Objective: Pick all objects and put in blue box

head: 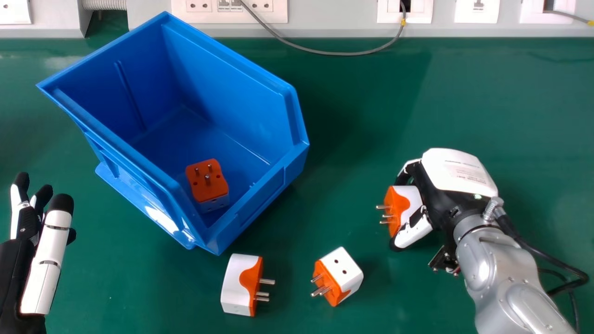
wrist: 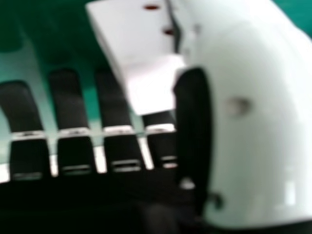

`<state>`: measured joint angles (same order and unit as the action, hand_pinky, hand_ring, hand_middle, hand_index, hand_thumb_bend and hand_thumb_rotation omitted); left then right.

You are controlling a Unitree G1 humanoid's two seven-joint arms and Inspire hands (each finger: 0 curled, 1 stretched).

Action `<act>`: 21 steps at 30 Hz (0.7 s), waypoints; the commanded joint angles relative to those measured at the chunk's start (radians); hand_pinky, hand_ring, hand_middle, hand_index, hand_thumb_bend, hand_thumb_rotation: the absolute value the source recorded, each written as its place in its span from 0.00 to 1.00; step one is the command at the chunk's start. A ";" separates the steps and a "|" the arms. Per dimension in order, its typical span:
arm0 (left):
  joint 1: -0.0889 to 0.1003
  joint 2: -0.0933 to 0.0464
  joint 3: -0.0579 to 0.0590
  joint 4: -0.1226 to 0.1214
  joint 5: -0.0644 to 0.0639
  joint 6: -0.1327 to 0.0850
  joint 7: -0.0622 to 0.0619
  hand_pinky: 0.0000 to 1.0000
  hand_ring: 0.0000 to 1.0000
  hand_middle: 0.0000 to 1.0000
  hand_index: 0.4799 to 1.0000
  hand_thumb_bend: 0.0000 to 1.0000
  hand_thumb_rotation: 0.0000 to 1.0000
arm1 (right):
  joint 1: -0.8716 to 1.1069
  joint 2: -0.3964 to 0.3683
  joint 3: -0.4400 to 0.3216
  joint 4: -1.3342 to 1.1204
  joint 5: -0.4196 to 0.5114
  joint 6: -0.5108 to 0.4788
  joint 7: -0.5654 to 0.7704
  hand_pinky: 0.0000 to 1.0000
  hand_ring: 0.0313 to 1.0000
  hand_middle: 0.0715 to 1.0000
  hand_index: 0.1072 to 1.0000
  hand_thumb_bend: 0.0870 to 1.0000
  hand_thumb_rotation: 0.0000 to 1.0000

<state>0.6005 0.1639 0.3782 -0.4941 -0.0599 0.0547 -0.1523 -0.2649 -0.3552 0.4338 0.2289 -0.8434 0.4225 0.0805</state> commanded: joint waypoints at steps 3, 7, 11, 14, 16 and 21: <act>0.001 0.005 0.008 -0.027 -0.005 -0.002 0.002 0.88 0.96 0.99 1.00 0.44 0.97 | 0.012 -0.017 -0.015 0.025 -0.018 0.042 -0.017 0.34 0.44 0.49 0.51 0.45 0.00; 0.004 0.007 0.007 -0.039 -0.005 0.004 0.000 0.88 0.96 0.99 1.00 0.44 0.97 | 0.012 -0.020 -0.020 0.023 -0.008 0.033 -0.020 0.34 0.44 0.49 0.50 0.45 0.00; -0.001 0.010 0.009 -0.024 -0.005 -0.004 -0.002 0.88 0.96 0.99 1.00 0.44 0.97 | 0.013 -0.024 -0.020 0.019 -0.003 0.034 -0.018 0.33 0.43 0.48 0.50 0.45 0.00; 0.000 0.010 0.008 -0.028 -0.001 -0.002 -0.001 0.88 0.96 0.99 1.00 0.44 0.97 | 0.010 -0.022 -0.022 0.019 -0.001 0.041 -0.014 0.33 0.43 0.48 0.49 0.45 0.00; 0.000 0.011 0.007 -0.031 -0.002 0.001 -0.001 0.88 0.96 0.99 1.00 0.44 0.97 | 0.007 -0.020 -0.023 0.021 0.000 0.045 -0.012 0.33 0.42 0.47 0.49 0.45 0.00; -0.002 0.009 0.004 -0.031 0.003 0.004 0.002 0.88 0.96 0.99 1.00 0.43 0.97 | 0.007 -0.015 -0.029 0.003 0.004 0.055 -0.005 0.33 0.42 0.47 0.49 0.45 0.00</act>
<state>0.6018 0.1662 0.3782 -0.5018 -0.0581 0.0601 -0.1524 -0.2638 -0.3524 0.4289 0.2282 -0.8337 0.4399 0.0683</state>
